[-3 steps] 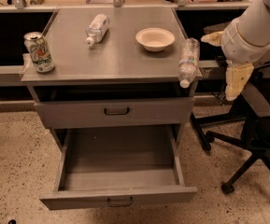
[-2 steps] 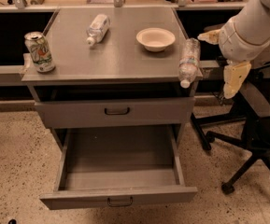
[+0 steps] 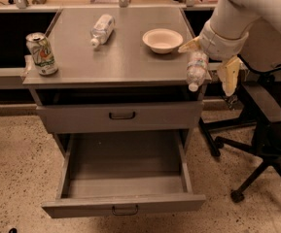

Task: Place water bottle into middle drawer

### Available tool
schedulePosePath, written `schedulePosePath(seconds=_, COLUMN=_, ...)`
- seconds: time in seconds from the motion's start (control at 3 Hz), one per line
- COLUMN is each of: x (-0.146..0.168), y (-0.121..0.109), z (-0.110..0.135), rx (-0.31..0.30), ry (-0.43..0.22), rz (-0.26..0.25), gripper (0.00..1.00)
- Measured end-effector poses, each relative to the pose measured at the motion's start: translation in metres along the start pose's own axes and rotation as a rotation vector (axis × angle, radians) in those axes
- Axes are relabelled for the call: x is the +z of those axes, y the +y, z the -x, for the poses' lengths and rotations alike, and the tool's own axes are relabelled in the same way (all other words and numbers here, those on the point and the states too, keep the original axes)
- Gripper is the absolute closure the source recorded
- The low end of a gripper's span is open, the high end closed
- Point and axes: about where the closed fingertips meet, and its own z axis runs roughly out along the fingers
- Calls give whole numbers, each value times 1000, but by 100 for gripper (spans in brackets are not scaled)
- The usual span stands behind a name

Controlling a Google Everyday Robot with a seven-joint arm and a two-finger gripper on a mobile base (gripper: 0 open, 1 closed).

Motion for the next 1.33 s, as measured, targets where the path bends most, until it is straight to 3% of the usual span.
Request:
schedulePosePath(seconds=0.33, x=11, y=-6, z=9, rx=-210, ry=-19, rz=33, gripper=0)
schedulePosePath(seconds=0.67, x=18, y=-9, z=19, rx=-460, ry=-21, rz=8, gripper=0)
schedulePosePath(seconds=1.0, x=19, y=-9, z=18, rx=-496, ry=-22, rz=11, gripper=0)
schedulePosePath(seconds=1.33, x=36, y=-17, z=-1, rx=-570, ry=2, rz=17, gripper=0)
